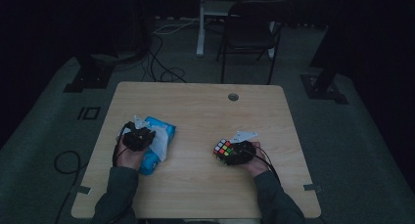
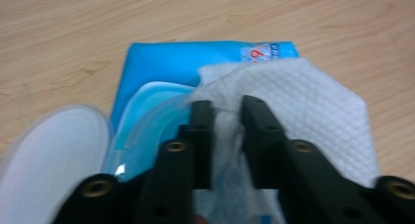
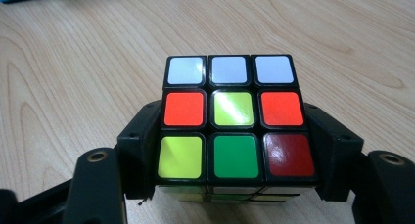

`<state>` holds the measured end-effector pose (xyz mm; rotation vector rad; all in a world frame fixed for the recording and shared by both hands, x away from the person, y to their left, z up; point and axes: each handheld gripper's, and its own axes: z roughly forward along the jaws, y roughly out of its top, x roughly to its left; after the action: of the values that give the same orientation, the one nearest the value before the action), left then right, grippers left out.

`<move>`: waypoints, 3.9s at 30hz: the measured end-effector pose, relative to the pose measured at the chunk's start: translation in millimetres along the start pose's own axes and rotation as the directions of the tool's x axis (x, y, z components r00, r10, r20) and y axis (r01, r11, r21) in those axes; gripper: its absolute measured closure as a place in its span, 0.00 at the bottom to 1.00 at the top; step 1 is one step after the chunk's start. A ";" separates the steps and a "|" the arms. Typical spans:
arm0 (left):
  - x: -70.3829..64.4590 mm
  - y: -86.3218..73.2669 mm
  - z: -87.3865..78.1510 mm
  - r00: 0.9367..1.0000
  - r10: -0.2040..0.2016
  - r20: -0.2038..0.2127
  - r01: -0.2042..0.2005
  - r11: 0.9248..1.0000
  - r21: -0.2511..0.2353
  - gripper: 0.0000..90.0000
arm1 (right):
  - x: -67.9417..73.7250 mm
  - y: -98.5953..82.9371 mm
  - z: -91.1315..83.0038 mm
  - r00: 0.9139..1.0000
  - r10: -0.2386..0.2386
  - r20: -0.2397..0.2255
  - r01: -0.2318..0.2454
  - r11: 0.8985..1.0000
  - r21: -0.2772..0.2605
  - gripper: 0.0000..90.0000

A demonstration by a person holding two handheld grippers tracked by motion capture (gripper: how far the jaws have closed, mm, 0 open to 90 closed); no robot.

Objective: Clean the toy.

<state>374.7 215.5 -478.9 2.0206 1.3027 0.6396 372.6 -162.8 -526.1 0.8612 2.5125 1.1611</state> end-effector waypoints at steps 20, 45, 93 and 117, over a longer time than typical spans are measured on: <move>-17.5 15.5 -22.6 0.993 0.094 0.070 -0.086 0.991 -0.104 0.98 | 1.7 -1.8 -1.1 1.000 -0.007 0.015 0.007 1.000 -0.003 0.37; -52.0 46.3 -32.8 0.962 0.186 0.198 -0.143 0.967 -0.212 0.98 | 12.1 -0.5 -4.5 0.995 -0.073 0.071 0.074 0.997 -0.001 0.37; -135.0 63.7 1.2 0.858 0.340 0.384 -0.276 0.937 -0.215 0.97 | 100.9 18.3 -18.9 0.780 -0.531 0.331 0.558 0.830 0.016 0.38; -140.9 71.1 20.3 0.803 0.372 0.465 -0.336 0.928 -0.162 0.98 | 124.7 16.8 -16.2 0.570 -0.680 0.462 0.717 0.686 0.125 0.38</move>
<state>377.0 59.4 -448.2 2.1946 0.5965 0.2886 273.0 -88.9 -499.6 0.0339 2.0284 0.6449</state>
